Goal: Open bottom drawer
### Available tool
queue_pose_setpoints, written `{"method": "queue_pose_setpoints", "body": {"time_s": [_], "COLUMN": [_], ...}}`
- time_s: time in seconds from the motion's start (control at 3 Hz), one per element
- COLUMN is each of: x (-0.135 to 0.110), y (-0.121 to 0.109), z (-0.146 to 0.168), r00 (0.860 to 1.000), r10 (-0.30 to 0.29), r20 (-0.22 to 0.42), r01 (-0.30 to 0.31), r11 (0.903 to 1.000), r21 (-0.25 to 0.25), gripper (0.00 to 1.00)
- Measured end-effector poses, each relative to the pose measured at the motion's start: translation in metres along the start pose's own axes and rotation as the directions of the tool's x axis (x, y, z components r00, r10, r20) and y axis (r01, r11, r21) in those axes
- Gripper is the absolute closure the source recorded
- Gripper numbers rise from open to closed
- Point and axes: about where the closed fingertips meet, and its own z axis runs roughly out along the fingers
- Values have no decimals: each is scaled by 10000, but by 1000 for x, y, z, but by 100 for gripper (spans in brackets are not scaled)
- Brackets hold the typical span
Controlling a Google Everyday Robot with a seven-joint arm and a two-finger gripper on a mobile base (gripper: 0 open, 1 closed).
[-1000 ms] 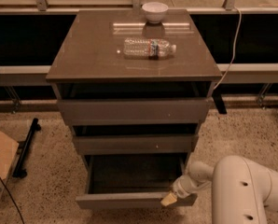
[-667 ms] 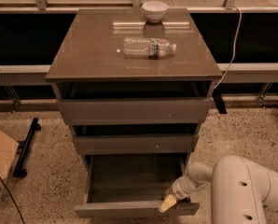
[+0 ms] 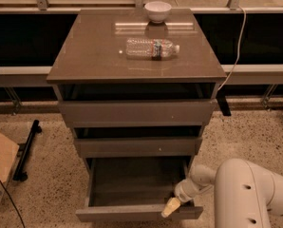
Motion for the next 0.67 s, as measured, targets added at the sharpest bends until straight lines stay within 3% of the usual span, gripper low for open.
{"method": "queue_pose_setpoints", "body": {"time_s": [0.33,0.67], "x": [6,24], "y": [8,23], "z": [6,18], "r00": [9970,9808], "r10": [-436,-996], "r20": [-634,-1675], "r01": [432,933], "r11": [9990,9946], "r21": [-82,-454], "gripper": [0,0]}}
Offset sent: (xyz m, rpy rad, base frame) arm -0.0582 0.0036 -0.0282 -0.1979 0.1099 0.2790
